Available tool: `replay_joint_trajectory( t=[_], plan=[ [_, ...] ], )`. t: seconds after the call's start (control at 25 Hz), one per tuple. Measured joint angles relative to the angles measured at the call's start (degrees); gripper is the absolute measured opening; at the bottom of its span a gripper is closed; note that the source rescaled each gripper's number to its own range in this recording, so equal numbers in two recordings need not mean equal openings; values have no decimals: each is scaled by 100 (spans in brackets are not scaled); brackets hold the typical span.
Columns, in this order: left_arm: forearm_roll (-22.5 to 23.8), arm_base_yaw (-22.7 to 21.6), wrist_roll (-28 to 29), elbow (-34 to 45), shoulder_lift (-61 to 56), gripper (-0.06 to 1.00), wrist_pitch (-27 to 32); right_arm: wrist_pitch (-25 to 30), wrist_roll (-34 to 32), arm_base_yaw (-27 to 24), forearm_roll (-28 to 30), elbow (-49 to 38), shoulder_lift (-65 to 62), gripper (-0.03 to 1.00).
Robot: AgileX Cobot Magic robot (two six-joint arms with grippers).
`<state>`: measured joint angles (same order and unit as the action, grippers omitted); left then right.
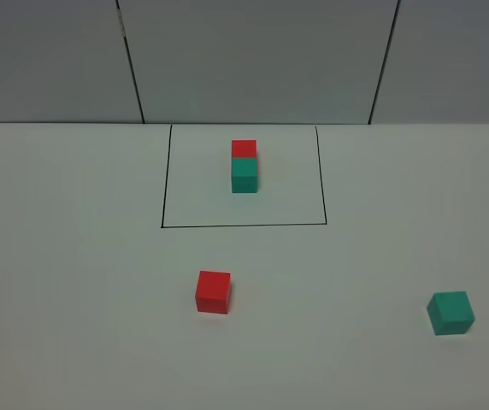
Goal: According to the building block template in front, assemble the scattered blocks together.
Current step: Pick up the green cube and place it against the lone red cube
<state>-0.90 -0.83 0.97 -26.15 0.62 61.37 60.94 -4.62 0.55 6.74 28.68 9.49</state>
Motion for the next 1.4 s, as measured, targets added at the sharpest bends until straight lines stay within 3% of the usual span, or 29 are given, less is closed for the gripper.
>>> replay_joint_trajectory(
  t=[0.56,1.0,1.4],
  plan=[
    [0,0,7,0,0,94,0,-185,870,0,-298,131,1078,100],
    [0,0,13,0,0,94,0,-330,1568,0,486,872,3504,100],
    [0,0,13,0,0,94,0,-370,2295,58,1577,1313,5710,100]
  ],
)
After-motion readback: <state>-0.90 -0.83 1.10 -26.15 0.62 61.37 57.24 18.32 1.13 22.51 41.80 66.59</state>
